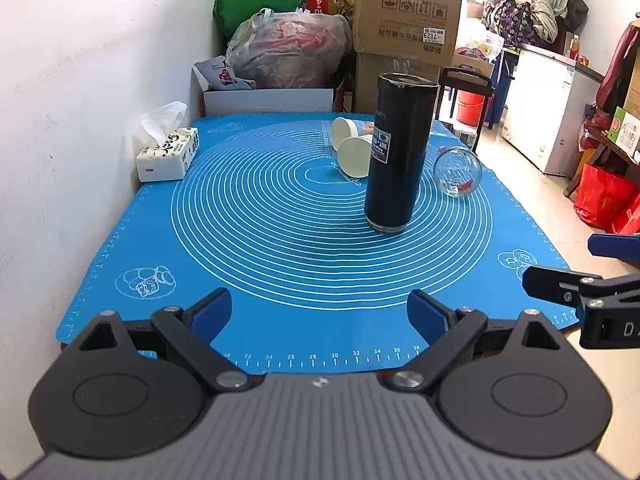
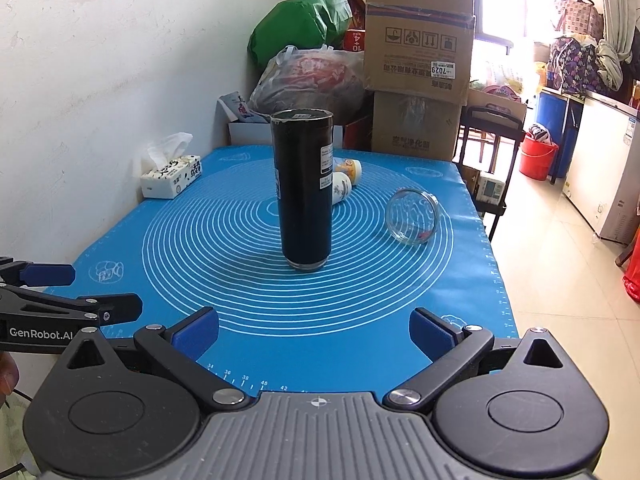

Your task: Flip cup upside down

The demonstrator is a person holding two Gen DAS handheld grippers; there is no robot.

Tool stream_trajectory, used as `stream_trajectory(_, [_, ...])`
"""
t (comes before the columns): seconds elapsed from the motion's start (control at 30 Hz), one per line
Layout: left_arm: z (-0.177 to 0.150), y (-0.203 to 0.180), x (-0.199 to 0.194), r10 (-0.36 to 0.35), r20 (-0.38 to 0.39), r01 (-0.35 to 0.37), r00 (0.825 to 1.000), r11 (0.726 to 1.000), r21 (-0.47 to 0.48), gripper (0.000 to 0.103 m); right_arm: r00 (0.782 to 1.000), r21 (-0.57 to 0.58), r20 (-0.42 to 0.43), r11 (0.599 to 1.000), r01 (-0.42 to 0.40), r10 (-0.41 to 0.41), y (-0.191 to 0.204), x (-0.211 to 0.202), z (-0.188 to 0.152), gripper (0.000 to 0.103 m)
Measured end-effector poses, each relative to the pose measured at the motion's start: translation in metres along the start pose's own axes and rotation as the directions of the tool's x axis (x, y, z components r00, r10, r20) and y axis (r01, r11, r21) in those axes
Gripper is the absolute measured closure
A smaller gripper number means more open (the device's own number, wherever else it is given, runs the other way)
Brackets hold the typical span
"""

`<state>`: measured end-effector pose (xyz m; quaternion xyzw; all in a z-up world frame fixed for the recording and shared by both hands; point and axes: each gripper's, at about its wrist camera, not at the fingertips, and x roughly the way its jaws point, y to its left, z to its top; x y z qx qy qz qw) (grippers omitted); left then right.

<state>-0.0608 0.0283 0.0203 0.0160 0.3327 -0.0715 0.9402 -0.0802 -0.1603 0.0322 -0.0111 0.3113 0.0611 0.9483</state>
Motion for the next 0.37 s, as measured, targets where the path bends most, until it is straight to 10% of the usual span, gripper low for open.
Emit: stream_trajectory(0.37, [-0.0002,0.0003,0.0009,0.001,-0.003,-0.001,1.000,1.000,0.005,0.009,1.000,0.006,-0.022,1.000,0.001,0.000,-0.0040,0.0071,-0.0011,0.000])
